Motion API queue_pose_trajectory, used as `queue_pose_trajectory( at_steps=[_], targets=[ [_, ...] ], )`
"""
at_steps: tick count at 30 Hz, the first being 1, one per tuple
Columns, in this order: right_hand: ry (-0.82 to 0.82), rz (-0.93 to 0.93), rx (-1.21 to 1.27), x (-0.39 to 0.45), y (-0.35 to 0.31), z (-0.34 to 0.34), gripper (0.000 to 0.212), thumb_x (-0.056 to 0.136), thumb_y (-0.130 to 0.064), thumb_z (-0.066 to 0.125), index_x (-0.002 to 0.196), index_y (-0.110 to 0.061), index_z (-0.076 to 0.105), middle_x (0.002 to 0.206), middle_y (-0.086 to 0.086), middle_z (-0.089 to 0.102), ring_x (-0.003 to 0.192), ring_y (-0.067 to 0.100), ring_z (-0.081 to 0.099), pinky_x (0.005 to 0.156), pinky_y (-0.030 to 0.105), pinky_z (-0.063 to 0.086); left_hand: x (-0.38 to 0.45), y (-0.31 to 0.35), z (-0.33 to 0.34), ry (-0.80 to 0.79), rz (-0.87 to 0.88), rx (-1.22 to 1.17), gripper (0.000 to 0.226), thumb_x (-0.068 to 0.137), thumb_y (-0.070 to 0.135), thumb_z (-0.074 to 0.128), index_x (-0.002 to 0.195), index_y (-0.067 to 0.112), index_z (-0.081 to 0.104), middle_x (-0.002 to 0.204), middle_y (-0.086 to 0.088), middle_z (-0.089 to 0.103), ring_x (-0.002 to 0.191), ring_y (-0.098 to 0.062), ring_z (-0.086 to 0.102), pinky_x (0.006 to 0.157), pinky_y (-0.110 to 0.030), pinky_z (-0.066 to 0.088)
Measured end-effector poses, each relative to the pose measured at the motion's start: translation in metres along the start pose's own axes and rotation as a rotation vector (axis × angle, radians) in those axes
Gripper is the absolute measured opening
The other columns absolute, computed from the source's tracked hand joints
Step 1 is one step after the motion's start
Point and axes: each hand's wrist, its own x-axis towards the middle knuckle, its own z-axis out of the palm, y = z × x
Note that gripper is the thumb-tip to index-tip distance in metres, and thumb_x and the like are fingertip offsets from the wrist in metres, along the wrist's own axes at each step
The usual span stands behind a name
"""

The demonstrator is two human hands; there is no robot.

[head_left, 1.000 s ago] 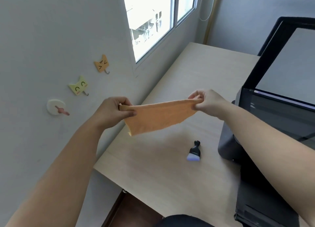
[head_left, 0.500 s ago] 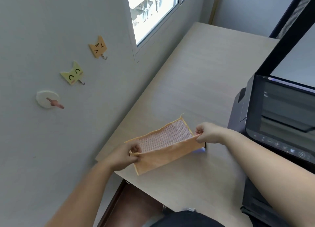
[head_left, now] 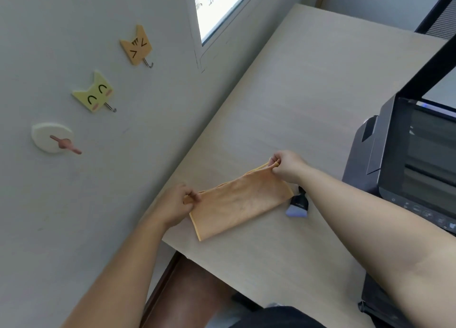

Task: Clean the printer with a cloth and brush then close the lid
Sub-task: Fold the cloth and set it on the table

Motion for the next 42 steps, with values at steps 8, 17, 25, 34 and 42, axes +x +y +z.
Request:
queue_pose_trajectory(
  at_steps=[8,17,25,34,42],
  targets=[
    [0.244,-0.016,-0.083,-0.018,0.008,0.028,0.031,0.078,-0.021,0.061,0.108,-0.023,0.056,0.114,0.006,0.052,0.108,0.027,0.05,0.089,0.036,0.044,0.009,0.0,0.012,0.044,0.019,0.151,0.022,0.077,0.019,0.068,0.084,0.04,0.069,0.089,0.014,0.045,0.089,-0.013,0.051,0.078,-0.03,0.043],
    [-0.287,0.444,0.595,-0.116,0.006,0.105,0.032,0.08,-0.039,0.071,0.082,-0.008,0.064,0.059,0.005,0.063,0.036,0.012,0.038,0.037,0.019,0.025,0.049,0.054,0.045,0.07,0.097,0.206,0.028,0.087,0.037,0.063,0.114,0.028,0.068,0.101,0.001,0.06,0.1,-0.022,0.057,0.085,-0.037,0.048],
    [-0.18,0.556,0.79,-0.098,-0.013,0.103,0.02,0.088,-0.028,0.063,0.083,-0.008,0.061,0.06,0.007,0.06,0.036,0.014,0.041,0.03,0.015,0.023,0.068,0.08,0.037,-0.152,-0.073,0.047,0.019,0.085,0.035,0.069,0.097,0.02,0.069,0.076,0.007,0.058,0.075,-0.014,0.056,0.054,-0.024,0.036],
    [0.189,0.227,1.041,-0.11,-0.003,0.051,0.021,0.085,-0.027,0.069,0.068,-0.016,0.062,0.07,0.0,0.058,0.053,0.012,0.04,0.054,0.023,0.034,0.061,0.103,-0.015,-0.306,-0.113,-0.583,0.009,0.092,0.022,0.063,0.086,0.015,0.064,0.08,0.004,0.062,0.065,0.002,0.056,0.055,-0.007,0.04],
    [0.473,0.116,1.11,-0.083,-0.009,-0.039,0.011,0.077,-0.026,0.078,0.082,-0.017,0.073,0.061,-0.012,0.065,0.041,-0.005,0.049,0.054,0.017,0.038,0.087,0.162,-0.041,-0.216,-0.031,-0.582,0.02,0.084,0.03,0.072,0.094,0.013,0.072,0.061,0.006,0.051,0.047,-0.007,0.038,0.047,-0.021,0.025]
  ],
)
